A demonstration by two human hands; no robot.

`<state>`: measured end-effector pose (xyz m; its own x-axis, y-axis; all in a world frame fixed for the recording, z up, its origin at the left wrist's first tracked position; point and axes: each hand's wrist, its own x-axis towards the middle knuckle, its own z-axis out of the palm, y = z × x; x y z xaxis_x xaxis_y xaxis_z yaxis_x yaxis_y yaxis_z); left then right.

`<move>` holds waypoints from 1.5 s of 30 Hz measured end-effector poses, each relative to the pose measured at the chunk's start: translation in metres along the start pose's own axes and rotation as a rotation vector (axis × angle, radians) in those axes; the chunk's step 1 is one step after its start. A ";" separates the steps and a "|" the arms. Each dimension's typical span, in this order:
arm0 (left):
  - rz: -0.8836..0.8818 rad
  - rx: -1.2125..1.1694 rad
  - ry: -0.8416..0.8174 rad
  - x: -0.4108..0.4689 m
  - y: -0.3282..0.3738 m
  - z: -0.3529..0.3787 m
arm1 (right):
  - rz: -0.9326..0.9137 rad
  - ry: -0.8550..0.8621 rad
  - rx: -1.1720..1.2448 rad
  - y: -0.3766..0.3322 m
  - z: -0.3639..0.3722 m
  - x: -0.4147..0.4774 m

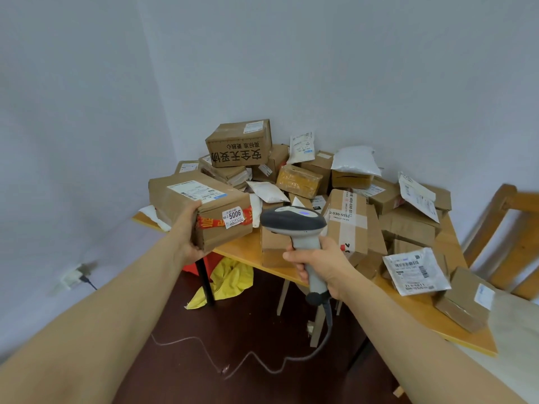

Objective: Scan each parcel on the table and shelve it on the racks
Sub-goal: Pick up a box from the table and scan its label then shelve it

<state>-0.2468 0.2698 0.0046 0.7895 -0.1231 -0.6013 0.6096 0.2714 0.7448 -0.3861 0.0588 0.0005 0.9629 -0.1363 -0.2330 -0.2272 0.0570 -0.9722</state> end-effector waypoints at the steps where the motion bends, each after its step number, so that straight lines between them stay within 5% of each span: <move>1: 0.000 -0.001 0.001 0.000 -0.001 -0.002 | 0.001 0.002 -0.003 0.001 0.001 0.000; 7: -0.002 -0.030 -0.001 -0.002 -0.002 -0.015 | 0.032 0.011 0.021 0.005 0.006 0.000; 18: -0.003 -0.027 -0.213 -0.029 -0.016 -0.091 | 0.199 0.120 0.449 0.020 0.054 0.063; 26: 0.137 -0.145 -0.128 -0.087 -0.069 -0.164 | 0.240 -0.393 0.476 0.035 0.115 0.052; 28: 0.163 -0.041 -0.008 -0.110 -0.081 -0.183 | 0.264 -0.544 0.488 0.049 0.137 0.043; 30: 0.076 -0.009 -0.001 -0.124 -0.088 -0.191 | 0.211 -0.498 0.453 0.054 0.147 0.039; 32: 0.243 -0.256 0.208 -0.209 -0.132 -0.266 | 0.291 -0.751 0.306 0.068 0.232 -0.020; 36: 0.270 -0.286 0.220 -0.237 -0.143 -0.274 | 0.261 -0.762 0.272 0.070 0.256 -0.040; 45: 0.449 -0.433 0.603 -0.396 -0.210 -0.401 | 0.238 -1.095 0.076 0.087 0.427 -0.178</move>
<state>-0.7157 0.6441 -0.0298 0.7017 0.5764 -0.4187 0.0719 0.5275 0.8465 -0.5151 0.5108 -0.0327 0.5139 0.8267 -0.2293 -0.4487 0.0313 -0.8931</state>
